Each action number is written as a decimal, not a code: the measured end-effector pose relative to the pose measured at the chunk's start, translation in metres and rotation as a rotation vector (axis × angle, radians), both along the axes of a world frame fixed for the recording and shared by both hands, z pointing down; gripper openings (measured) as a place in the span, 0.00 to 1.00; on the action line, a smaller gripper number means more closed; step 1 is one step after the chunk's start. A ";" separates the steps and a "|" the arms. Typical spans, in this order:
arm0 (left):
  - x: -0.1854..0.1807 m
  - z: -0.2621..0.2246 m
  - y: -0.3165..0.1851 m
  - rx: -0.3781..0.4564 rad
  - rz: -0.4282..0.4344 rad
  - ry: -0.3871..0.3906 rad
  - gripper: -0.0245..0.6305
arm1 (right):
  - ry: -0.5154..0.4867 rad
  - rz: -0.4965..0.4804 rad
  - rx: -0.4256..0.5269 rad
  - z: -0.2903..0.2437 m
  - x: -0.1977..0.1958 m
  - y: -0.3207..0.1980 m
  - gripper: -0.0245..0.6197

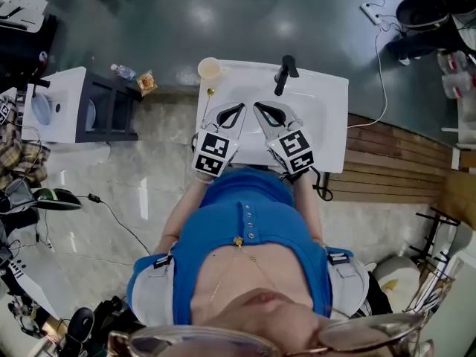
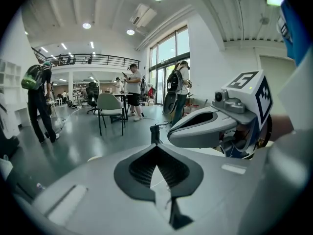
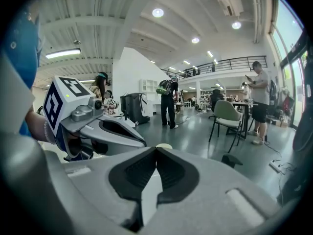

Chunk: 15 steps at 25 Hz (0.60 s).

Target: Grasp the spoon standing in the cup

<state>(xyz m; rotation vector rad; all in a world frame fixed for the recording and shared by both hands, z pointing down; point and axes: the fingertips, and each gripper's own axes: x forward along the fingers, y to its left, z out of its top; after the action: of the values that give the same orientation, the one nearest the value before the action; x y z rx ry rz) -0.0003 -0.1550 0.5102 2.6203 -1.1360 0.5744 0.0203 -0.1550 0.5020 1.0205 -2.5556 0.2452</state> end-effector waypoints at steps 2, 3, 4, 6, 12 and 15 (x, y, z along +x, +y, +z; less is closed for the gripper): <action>0.000 -0.009 0.000 0.016 -0.004 0.019 0.04 | -0.027 0.010 0.027 -0.008 -0.001 -0.001 0.04; -0.001 -0.014 0.000 0.025 -0.005 0.028 0.04 | -0.042 0.015 0.041 -0.012 -0.001 -0.001 0.04; -0.001 -0.019 0.000 0.036 -0.007 0.036 0.04 | -0.061 0.021 0.056 -0.017 -0.001 -0.002 0.04; -0.003 -0.029 -0.002 0.059 -0.012 0.054 0.04 | -0.103 0.032 0.082 -0.027 -0.001 -0.003 0.04; -0.005 -0.053 -0.002 0.106 -0.018 0.113 0.04 | -0.158 0.042 0.139 -0.047 -0.002 -0.004 0.04; -0.003 -0.069 0.000 0.119 -0.018 0.159 0.04 | -0.200 0.050 0.140 -0.054 -0.001 -0.002 0.04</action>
<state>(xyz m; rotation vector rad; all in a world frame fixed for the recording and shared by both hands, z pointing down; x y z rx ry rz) -0.0034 -0.1551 0.4416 2.6955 -1.1756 0.2966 0.0194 -0.1569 0.4478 1.1660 -2.7615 0.1929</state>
